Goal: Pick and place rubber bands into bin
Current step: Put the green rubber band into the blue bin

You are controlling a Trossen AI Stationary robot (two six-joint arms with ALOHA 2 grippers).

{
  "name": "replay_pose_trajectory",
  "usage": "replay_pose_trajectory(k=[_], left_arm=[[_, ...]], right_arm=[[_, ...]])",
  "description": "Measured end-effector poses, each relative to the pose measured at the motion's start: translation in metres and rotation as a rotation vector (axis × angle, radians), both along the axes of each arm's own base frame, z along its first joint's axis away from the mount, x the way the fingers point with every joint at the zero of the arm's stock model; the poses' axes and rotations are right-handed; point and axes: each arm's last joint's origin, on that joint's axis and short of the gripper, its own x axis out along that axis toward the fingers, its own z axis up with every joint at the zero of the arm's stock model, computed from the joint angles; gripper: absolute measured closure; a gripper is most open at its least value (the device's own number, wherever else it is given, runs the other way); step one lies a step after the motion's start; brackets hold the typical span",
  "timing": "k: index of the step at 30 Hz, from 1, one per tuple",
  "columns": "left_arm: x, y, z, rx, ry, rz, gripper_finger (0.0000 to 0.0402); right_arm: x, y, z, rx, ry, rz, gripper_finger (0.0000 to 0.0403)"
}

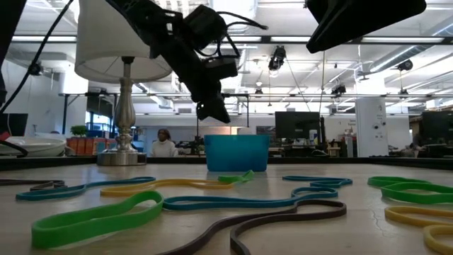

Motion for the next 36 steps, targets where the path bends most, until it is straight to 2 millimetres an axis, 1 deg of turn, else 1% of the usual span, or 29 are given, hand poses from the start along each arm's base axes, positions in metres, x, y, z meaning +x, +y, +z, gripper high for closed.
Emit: replay_pose_trajectory(k=[3,7,12,15,17,19,21,23,25,29,33,36], left_arm=[[-0.004,-0.013,0.011,0.000,-0.006,-0.033,0.0300],[-0.020,-0.043,0.034,-0.027,-0.015,-0.092,0.0300],[-0.056,-0.093,0.049,-0.111,0.047,-0.210,0.0300],[-0.081,-0.123,0.054,-0.223,0.074,-0.307,0.0300],[-0.099,-0.140,0.051,-0.302,0.096,-0.364,0.0300],[-0.112,-0.155,0.049,-0.362,0.081,-0.411,0.0300],[-0.128,-0.169,0.040,-0.391,0.090,-0.447,0.0300],[-0.138,-0.181,0.033,-0.413,0.083,-0.488,0.0300],[-0.149,-0.191,0.022,-0.437,0.082,-0.514,0.0300],[-0.161,-0.206,0.008,-0.470,0.033,-0.591,0.0300],[-0.168,-0.214,0.000,-0.490,0.000,-0.635,0.0300],[-0.171,-0.219,-0.001,-0.518,-0.003,-0.631,0.0300]], right_arm=[[-0.001,-0.001,-0.002,-0.003,0.004,-0.001,0.0335],[-0.002,-0.003,-0.008,0.000,0.018,-0.015,0.0335],[-0.004,-0.006,-0.016,0.013,0.009,-0.029,0.0335],[-0.002,-0.008,-0.017,0.019,-0.018,-0.024,0.0335],[0.000,-0.008,-0.015,0.025,-0.039,-0.021,0.0335],[0.002,-0.008,-0.014,0.022,-0.059,-0.012,0.0335],[0.007,-0.008,-0.012,0.019,-0.095,0.001,0.0335],[0.013,-0.008,-0.015,-0.002,-0.118,0.024,0.0335],[0.021,-0.008,-0.022,-0.013,-0.132,0.073,0.0335],[0.041,-0.014,-0.040,-0.004,-0.105,0.154,0.0335],[0.059,-0.028,-0.053,-0.015,-0.062,0.100,0.0335],[0.068,-0.037,-0.064,-0.016,-0.018,0.059,0.0335]])
